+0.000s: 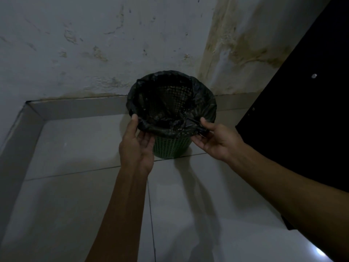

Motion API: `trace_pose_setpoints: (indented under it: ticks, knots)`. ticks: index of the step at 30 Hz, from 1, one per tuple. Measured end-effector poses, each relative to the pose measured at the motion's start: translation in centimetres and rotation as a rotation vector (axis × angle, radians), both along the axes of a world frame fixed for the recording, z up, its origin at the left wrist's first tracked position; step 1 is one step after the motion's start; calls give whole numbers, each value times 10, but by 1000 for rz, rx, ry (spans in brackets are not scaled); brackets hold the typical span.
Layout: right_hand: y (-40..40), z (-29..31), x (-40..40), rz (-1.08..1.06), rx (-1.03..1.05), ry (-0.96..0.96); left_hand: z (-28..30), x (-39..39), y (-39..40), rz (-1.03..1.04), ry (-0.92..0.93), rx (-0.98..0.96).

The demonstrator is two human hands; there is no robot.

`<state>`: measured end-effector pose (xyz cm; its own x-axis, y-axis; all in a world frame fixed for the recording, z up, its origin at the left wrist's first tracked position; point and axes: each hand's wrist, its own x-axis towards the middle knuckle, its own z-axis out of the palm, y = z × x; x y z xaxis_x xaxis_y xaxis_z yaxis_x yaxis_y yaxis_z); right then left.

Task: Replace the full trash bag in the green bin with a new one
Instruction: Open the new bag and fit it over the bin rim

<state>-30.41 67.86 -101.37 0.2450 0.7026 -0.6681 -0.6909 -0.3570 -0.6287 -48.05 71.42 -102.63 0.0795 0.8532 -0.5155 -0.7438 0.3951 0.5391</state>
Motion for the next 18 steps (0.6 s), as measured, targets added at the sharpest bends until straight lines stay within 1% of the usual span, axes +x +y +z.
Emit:
trace_pose_setpoints:
  ticks: [3,5,8,11,15,16,18]
  knots:
    - [-1,0,-5,-2,1,-10,-6,7,-6,-7,122,-108]
    - [-2,0,-6,10,1,-27,-8,16,-16,-52,165,-158]
    - [-3,0,-7,37,-29,-78,-6,32,-32,-115,182,-143]
    - [-4,1,-5,57,-61,-114,0,41,-34,-95,209,-108]
    - [-7,4,2,149,-118,-114,2,38,-27,-88,207,-96]
    - [-8,5,5,150,-137,-125,1,37,-27,-92,201,-91]
    - [-6,7,10,73,-178,-209,0,36,-27,-100,195,-83]
